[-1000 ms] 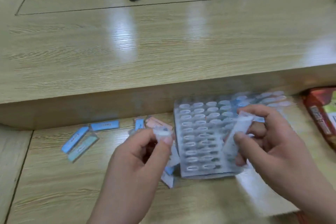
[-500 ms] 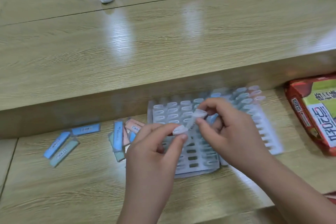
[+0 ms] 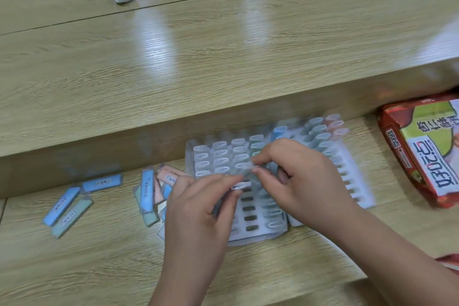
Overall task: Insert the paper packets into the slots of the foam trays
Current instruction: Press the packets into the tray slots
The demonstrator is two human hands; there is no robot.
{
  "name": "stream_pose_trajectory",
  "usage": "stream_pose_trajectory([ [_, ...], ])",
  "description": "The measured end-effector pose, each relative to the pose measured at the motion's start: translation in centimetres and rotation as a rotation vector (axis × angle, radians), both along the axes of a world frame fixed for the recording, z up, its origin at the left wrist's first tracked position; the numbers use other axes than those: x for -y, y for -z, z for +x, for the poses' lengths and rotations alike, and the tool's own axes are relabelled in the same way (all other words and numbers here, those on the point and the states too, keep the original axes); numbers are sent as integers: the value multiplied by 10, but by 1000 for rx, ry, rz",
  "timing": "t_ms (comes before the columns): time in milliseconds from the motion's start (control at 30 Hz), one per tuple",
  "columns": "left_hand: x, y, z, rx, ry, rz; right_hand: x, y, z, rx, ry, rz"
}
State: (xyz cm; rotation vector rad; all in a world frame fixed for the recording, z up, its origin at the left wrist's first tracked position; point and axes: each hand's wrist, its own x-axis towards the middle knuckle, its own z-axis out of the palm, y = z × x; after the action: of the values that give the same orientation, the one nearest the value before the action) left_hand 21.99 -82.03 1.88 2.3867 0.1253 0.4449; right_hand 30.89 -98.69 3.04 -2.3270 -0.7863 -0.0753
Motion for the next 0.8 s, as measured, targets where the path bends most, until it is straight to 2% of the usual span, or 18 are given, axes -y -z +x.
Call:
stream_pose_trajectory([
  [233, -5, 0, 8, 100, 61, 295, 6, 6, 3, 43, -54, -8],
  [467, -8, 9, 7, 242, 80, 231, 5, 8, -3, 117, -45, -31],
  [567, -10, 8, 10, 196, 111, 268, 1, 8, -3, 179, -42, -66],
  [800, -11, -3, 11, 54, 257, 487, 2, 2, -6, 214, -134, -216],
])
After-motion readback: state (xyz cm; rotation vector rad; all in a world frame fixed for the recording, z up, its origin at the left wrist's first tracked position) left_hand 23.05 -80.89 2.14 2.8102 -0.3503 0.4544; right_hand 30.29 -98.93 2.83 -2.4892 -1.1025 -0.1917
